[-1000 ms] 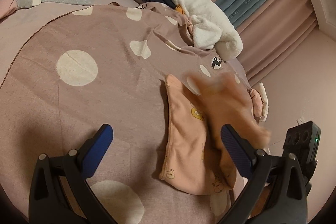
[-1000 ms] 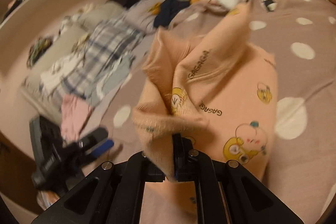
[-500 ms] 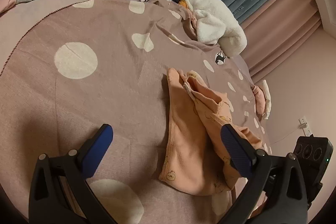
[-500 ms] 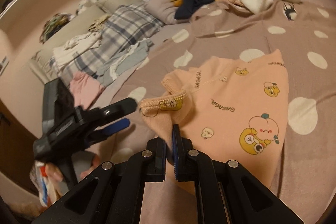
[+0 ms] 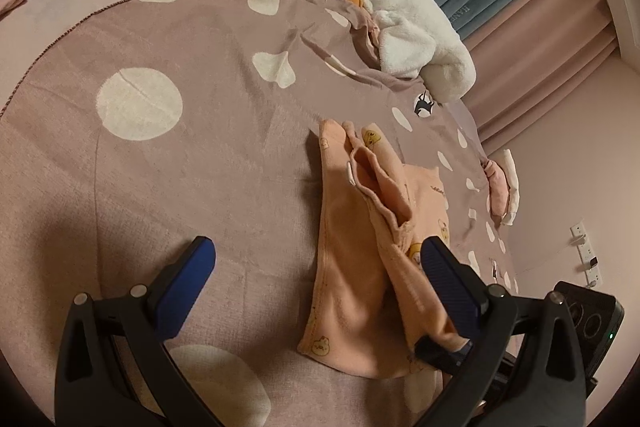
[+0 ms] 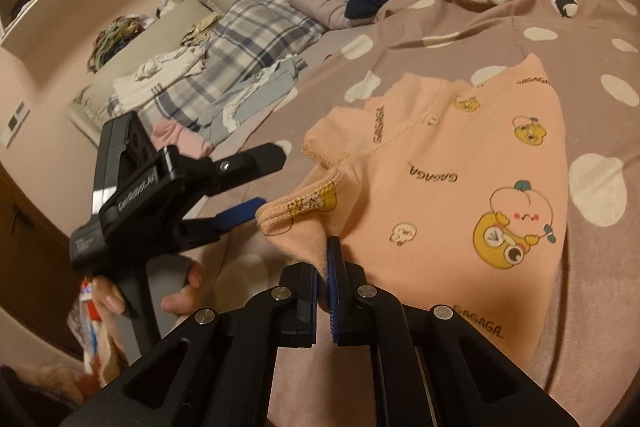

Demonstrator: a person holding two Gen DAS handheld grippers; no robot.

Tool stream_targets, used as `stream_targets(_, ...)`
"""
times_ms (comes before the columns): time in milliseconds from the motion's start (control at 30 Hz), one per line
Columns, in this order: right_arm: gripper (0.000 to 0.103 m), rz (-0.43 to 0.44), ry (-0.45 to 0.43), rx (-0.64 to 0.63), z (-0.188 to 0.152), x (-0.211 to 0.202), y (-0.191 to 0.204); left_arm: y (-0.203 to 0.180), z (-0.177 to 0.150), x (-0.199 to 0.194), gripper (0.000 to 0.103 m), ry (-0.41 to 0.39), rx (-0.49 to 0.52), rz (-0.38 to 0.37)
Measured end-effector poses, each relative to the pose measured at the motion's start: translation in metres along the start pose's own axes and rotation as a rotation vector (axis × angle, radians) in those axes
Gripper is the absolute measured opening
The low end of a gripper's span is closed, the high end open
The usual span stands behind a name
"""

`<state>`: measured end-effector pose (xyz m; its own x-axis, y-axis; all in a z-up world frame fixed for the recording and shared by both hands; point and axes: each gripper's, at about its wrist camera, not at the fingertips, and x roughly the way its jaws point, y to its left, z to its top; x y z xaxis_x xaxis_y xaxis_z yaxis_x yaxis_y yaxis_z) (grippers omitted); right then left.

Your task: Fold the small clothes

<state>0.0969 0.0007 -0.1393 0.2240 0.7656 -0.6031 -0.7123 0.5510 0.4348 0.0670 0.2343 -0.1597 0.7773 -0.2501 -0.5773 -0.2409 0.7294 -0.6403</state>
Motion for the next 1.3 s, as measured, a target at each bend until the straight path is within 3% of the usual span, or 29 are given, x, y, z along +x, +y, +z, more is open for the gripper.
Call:
stream_targets(267,0.011,0.063,0.060,-0.003,-0.011,0.008,-0.002,-0.002,-0.001,0.007,0.103,0.017,0.009,0.013)
stream_targets(400,0.015,0.170,0.108,0.013,-0.014,0.003,-0.002,-0.003,-0.002,0.012,0.103,0.039,0.017,0.017)
stream_targets(433,0.020,0.197,0.117,0.023,-0.014,0.001,-0.002,-0.003,-0.002,0.013,0.103,0.047,0.017,0.012)
stream_targets(467,0.040,0.211,0.116,0.030,-0.014,-0.002,-0.001,-0.003,-0.002,0.015,0.103,0.059,0.018,0.002)
stream_targets(500,0.069,0.192,0.100,0.026,-0.012,-0.007,0.000,-0.004,-0.002,0.016,0.103,0.067,0.019,-0.007)
stream_targets(567,0.089,0.115,0.052,0.020,-0.010,-0.018,0.001,-0.006,-0.003,0.019,0.103,0.092,0.030,-0.039)
stream_targets(600,0.089,0.086,0.020,0.028,-0.008,-0.025,0.000,-0.007,-0.002,0.020,0.103,0.102,0.035,-0.054)
stream_targets(733,0.096,0.107,-0.042,0.101,0.001,-0.047,-0.016,-0.010,-0.003,0.025,0.103,0.142,0.021,-0.133)
stream_targets(833,0.097,-0.001,-0.074,0.162,0.007,-0.058,-0.034,-0.012,-0.005,0.034,0.103,0.206,0.005,-0.190)
stream_targets(933,0.097,-0.041,-0.085,0.224,0.012,-0.061,-0.055,-0.015,-0.008,0.040,0.103,0.252,-0.006,-0.238)
stream_targets(1100,0.097,0.016,-0.029,0.407,0.015,-0.051,-0.098,-0.032,-0.017,0.055,0.103,0.333,0.067,-0.275)
stream_targets(1300,0.097,0.074,-0.001,0.481,0.011,-0.034,-0.119,-0.041,-0.022,0.066,0.103,0.388,0.077,-0.356)
